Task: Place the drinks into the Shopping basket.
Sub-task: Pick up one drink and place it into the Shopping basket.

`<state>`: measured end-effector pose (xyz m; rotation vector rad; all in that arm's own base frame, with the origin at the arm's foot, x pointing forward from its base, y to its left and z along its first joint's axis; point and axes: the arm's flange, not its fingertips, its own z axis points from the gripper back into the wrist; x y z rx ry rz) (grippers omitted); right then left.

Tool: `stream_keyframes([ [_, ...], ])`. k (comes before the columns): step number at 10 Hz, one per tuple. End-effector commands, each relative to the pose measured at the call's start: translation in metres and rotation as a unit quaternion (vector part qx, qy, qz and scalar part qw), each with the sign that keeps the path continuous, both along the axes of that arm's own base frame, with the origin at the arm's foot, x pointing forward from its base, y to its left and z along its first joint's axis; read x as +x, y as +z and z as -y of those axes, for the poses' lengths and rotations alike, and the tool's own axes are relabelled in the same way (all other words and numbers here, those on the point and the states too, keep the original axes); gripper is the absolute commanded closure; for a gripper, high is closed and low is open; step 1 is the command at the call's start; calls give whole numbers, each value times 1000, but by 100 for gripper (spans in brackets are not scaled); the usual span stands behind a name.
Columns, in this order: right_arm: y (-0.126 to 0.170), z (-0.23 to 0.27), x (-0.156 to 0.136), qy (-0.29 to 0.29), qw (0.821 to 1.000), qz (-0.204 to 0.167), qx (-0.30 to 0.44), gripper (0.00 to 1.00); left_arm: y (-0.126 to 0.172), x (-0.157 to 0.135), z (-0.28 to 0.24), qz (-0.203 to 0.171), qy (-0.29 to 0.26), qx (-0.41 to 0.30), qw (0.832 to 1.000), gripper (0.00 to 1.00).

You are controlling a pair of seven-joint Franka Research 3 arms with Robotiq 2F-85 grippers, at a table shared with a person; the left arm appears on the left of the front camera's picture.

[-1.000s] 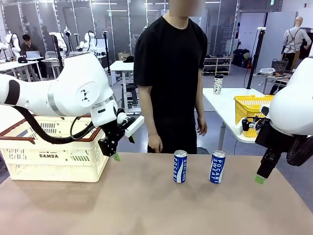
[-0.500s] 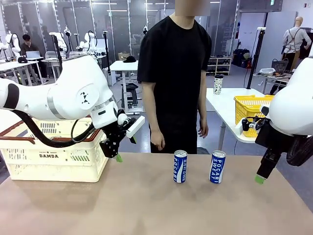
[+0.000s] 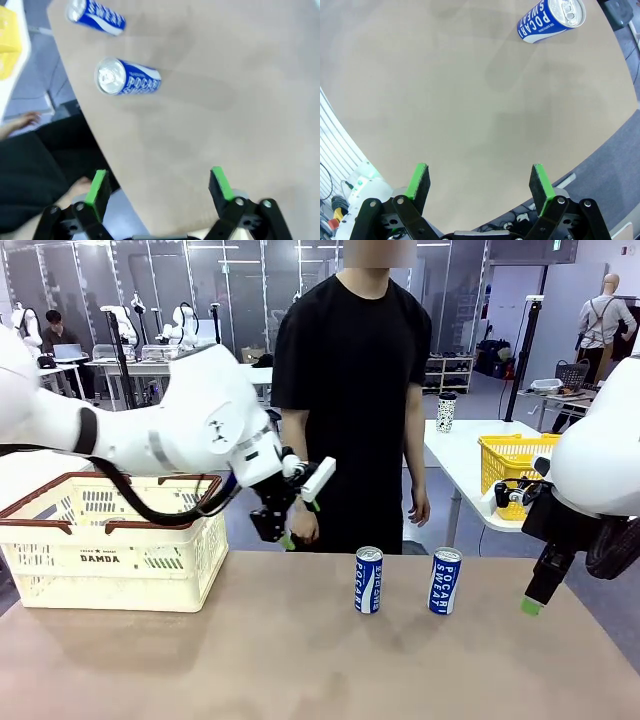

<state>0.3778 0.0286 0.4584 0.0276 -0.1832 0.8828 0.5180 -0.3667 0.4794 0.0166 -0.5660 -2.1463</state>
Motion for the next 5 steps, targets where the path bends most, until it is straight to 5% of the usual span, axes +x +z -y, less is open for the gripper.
stream_keyframes([
  [1,-1,1,-1,-1,1000,-1,0,0,-6,26,40,6,-12,-4,1000,0],
  [5,-1,1,-1,-1,1000,-1,0,0,-29,48,91,-28,-44,26,998,0],
])
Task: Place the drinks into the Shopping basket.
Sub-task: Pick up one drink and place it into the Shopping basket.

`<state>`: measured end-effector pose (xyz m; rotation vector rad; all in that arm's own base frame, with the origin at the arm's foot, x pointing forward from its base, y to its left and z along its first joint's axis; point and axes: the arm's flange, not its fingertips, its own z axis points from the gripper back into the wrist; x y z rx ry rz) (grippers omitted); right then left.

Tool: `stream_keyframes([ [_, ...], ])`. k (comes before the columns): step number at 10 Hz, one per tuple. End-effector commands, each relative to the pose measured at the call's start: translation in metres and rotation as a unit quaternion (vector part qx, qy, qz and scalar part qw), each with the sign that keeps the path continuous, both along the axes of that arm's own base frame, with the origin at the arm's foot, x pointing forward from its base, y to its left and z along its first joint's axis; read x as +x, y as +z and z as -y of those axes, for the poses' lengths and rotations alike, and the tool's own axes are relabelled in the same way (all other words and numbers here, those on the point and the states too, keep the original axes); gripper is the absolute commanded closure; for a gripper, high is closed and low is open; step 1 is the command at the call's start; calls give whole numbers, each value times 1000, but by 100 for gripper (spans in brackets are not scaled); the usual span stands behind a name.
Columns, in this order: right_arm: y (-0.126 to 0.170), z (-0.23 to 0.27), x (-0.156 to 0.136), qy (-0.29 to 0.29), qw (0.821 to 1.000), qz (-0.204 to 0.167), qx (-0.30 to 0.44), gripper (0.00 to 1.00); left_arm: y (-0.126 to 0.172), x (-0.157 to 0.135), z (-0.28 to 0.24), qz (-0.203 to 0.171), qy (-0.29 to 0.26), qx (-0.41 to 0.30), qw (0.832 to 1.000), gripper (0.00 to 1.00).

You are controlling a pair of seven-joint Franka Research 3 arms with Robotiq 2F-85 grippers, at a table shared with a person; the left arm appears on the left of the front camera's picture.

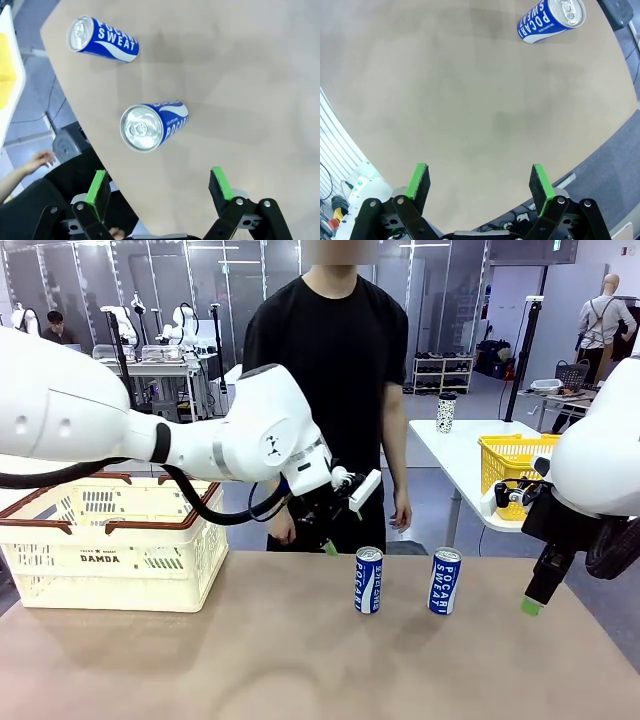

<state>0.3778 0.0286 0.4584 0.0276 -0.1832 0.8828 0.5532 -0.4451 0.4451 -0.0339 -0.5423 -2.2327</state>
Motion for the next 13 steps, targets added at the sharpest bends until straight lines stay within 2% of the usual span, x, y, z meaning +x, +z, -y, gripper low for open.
stream_keyframes([
  [1,-1,1,-1,-1,1000,-1,0,0,0,17,22,-21,-6,25,999,0],
  [6,-1,1,-1,-1,1000,-1,0,0,-23,38,54,-47,-27,39,998,0],
  [13,-1,1,-1,-1,1000,-1,0,0,-50,50,64,-78,-42,57,994,0],
])
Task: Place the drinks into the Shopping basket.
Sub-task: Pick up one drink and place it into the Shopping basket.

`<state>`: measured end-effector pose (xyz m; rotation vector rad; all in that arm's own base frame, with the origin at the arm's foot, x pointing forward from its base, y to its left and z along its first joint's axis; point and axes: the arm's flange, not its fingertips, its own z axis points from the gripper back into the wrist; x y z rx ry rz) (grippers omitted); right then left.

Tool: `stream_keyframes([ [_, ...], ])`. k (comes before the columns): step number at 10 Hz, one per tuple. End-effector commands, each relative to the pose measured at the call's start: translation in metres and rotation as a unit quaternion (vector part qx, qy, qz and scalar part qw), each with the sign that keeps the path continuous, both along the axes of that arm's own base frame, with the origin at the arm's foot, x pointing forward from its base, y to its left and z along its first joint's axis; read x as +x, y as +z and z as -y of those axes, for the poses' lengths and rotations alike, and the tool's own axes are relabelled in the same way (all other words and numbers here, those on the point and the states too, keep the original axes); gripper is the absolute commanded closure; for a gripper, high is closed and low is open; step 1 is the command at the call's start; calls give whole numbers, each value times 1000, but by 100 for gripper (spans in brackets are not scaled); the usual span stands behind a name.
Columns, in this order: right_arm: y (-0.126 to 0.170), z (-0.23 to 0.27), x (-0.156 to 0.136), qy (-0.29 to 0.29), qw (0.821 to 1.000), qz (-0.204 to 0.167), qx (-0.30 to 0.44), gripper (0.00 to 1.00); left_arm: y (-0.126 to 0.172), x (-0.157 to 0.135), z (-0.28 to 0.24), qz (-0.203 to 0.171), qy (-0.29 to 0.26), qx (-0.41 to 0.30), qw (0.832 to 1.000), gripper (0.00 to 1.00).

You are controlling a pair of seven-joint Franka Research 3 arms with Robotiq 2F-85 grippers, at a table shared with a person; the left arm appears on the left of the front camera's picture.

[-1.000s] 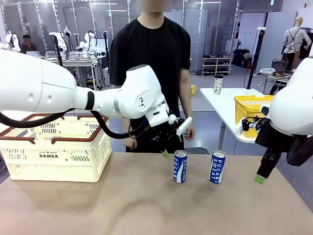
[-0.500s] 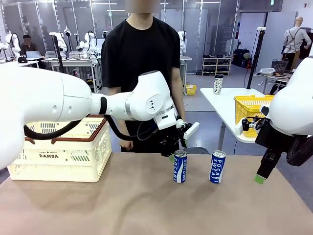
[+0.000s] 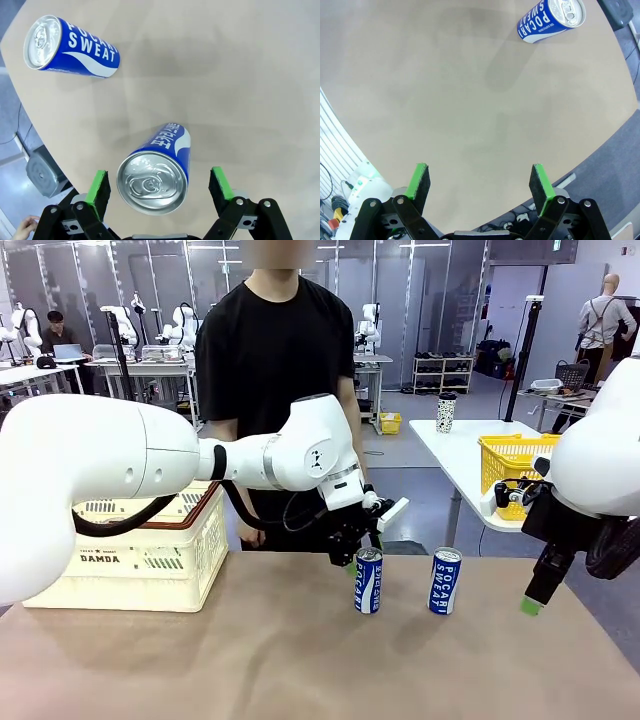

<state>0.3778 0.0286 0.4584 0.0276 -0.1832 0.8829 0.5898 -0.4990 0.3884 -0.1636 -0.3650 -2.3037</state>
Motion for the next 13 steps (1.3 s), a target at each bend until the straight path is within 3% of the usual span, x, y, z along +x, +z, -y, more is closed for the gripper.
stream_keyframes([
  [1,-1,1,-1,-1,1000,-1,0,0,5,14,12,-12,-7,8,1000,0],
  [5,-1,1,-1,-1,1000,-1,0,0,0,18,17,-15,-17,11,1000,0],
  [7,-1,1,-1,-1,1000,-1,0,0,-3,20,20,-21,-15,18,1000,7],
  [13,-1,1,-1,-1,1000,-1,0,0,-7,28,25,-35,3,32,999,66],
])
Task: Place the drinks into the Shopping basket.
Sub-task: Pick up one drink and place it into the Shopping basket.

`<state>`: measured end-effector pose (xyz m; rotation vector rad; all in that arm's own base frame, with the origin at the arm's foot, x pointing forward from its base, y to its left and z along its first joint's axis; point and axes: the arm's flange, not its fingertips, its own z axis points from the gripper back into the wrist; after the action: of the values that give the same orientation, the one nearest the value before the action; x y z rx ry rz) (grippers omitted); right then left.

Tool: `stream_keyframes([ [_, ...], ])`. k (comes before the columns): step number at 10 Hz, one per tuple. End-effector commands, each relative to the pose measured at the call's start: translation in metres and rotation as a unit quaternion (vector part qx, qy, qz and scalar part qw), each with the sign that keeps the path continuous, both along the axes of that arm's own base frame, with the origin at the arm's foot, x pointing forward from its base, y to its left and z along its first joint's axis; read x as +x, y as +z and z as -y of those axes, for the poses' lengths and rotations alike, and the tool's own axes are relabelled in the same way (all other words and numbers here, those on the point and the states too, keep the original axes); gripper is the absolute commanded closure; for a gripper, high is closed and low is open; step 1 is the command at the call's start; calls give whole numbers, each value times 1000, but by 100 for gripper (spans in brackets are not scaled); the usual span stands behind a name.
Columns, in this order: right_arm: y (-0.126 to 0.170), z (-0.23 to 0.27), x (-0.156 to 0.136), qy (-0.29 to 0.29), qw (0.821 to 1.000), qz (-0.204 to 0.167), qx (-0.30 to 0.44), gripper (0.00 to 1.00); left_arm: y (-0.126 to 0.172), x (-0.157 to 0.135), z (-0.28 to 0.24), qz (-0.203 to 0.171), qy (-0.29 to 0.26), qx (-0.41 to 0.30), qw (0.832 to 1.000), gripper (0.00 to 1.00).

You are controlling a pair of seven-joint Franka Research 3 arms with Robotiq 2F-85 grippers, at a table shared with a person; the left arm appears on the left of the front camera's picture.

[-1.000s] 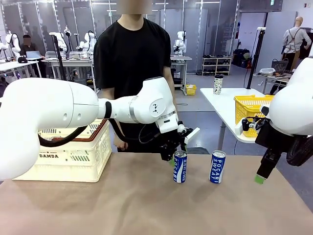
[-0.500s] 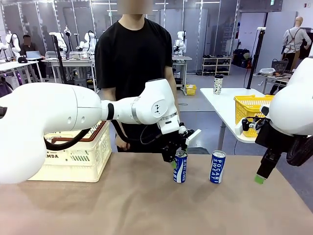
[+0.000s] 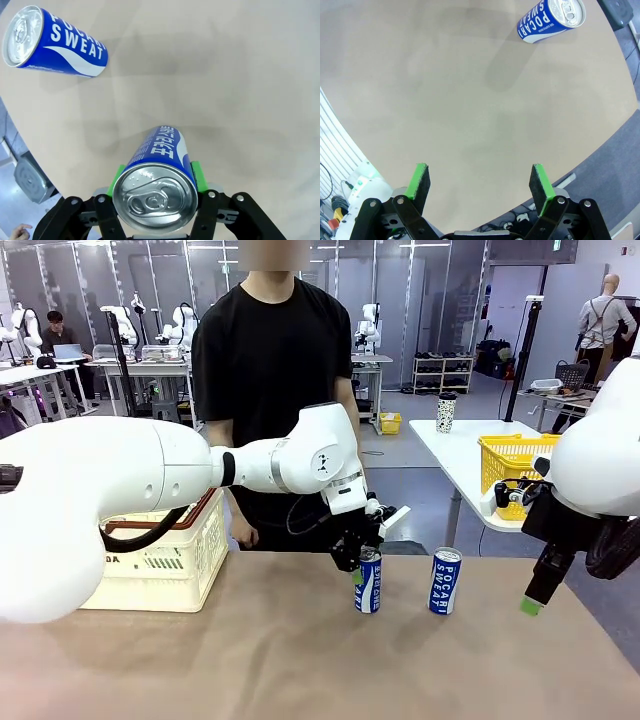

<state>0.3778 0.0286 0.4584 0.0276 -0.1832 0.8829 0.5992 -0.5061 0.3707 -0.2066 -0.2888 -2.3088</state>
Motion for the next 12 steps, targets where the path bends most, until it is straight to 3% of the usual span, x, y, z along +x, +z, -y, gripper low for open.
stream_keyframes([
  [1,-1,1,-1,-1,1000,-1,0,0,11,19,18,-10,9,15,1000,77],
  [3,-1,1,-1,-1,1000,-1,0,0,12,18,18,-14,11,13,1000,97],
  [4,-1,1,-1,-1,1000,-1,0,0,13,17,19,-14,16,18,1000,100],
  [8,-1,1,-1,-1,1000,-1,0,0,51,-5,10,3,9,25,1000,100],
  [12,-1,1,-1,-1,1000,-1,0,0,105,-34,-43,28,26,52,998,100],
])
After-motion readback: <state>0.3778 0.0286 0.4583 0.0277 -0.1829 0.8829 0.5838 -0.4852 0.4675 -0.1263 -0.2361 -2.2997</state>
